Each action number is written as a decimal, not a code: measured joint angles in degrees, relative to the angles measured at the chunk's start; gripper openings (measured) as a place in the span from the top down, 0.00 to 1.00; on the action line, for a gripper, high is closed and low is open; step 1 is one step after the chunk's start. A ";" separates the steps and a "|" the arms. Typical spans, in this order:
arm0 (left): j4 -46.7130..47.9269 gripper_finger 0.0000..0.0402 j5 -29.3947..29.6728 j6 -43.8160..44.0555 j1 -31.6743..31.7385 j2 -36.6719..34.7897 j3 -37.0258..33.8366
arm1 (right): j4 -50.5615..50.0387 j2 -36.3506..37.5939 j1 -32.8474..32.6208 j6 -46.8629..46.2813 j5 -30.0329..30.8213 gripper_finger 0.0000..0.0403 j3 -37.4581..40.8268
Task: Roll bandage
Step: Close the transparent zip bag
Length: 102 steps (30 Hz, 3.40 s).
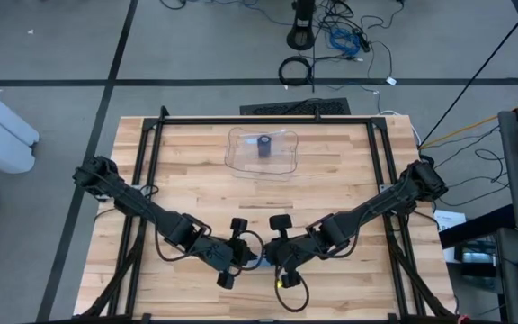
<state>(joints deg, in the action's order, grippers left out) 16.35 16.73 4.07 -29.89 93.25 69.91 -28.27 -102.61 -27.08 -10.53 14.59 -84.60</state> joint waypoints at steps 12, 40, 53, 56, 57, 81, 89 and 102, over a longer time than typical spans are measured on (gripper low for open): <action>0.18 1.00 -0.05 3.19 0.96 0.00 0.00 | 3.31 -1.37 -0.69 5.79 1.22 0.63 0.00; 0.07 1.00 0.02 9.16 1.32 -0.02 0.00 | 1.55 -2.40 -5.52 14.39 18.62 0.96 0.00; 0.03 1.00 -0.04 9.23 1.31 -0.02 0.00 | 1.62 -2.40 -4.75 12.70 18.56 0.93 0.00; -0.10 1.00 -0.16 9.27 1.33 -0.02 0.00 | 1.60 -2.40 -4.80 13.18 18.57 0.99 -0.01; -0.10 1.00 -0.16 9.31 1.33 -0.02 0.00 | 1.60 -2.40 -4.80 13.05 18.60 0.99 -0.02; 0.99 1.00 -1.27 10.25 1.38 -0.02 0.00 | -7.44 -1.84 -8.21 -3.06 22.02 1.00 -0.20; 1.91 1.00 -1.71 10.63 1.33 -0.02 0.00 | -12.15 -0.70 -10.21 -8.54 23.04 1.00 -0.09; 2.38 1.00 -1.77 10.60 1.31 -0.07 0.02 | -21.67 1.22 -12.56 -19.63 22.25 1.00 0.00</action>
<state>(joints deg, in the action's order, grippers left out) 18.73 14.96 14.68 -28.58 93.19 69.93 -49.94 -101.38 -39.64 -30.16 36.84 -84.60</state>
